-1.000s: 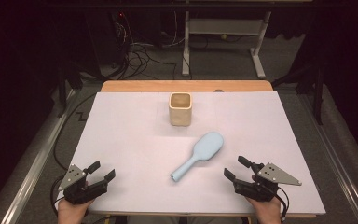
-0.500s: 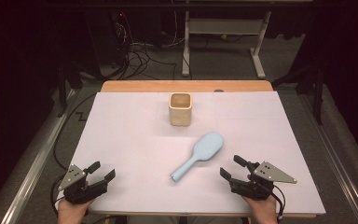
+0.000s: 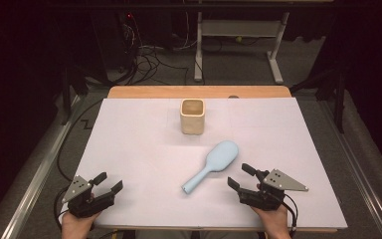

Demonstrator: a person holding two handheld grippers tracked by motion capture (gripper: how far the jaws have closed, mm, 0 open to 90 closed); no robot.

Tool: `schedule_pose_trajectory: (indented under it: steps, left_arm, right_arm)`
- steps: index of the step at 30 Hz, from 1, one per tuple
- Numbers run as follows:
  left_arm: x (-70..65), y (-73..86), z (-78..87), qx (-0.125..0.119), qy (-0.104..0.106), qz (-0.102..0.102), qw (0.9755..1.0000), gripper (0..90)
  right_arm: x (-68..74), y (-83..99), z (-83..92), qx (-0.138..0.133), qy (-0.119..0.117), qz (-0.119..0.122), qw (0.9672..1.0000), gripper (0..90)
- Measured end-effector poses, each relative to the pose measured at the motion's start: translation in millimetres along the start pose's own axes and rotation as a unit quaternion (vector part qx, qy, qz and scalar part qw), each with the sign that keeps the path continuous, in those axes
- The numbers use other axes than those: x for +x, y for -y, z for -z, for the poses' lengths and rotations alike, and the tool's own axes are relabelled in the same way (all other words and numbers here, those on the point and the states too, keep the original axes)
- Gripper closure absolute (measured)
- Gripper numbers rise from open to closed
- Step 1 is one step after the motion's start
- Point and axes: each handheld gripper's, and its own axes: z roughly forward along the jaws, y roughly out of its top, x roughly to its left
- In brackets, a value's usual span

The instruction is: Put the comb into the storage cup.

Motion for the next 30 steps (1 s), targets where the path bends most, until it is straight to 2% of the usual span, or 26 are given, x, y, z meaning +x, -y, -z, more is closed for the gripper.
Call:
schedule_pose_trajectory:
  steps: [14, 27, 30]
  left_arm:
    - [0.2, 0.0, 0.6, -0.002, 0.0, 0.0, 1.0, 29.7]
    - [0.4, 0.1, 0.9, -0.004, 0.001, 0.001, 1.0, 29.7]
    - [0.6, 0.0, 1.0, -0.004, 0.001, 0.001, 1.0, 29.7]
  right_arm:
    - [9.5, -6.1, -19.9, 0.003, -0.019, 0.007, 0.9998, 30.1]
    - [18.4, -14.5, -39.2, 0.02, -0.037, 0.007, 0.9991, 34.6]
    - [21.5, -17.2, -45.1, 0.033, -0.04, 0.011, 0.9986, 38.1]
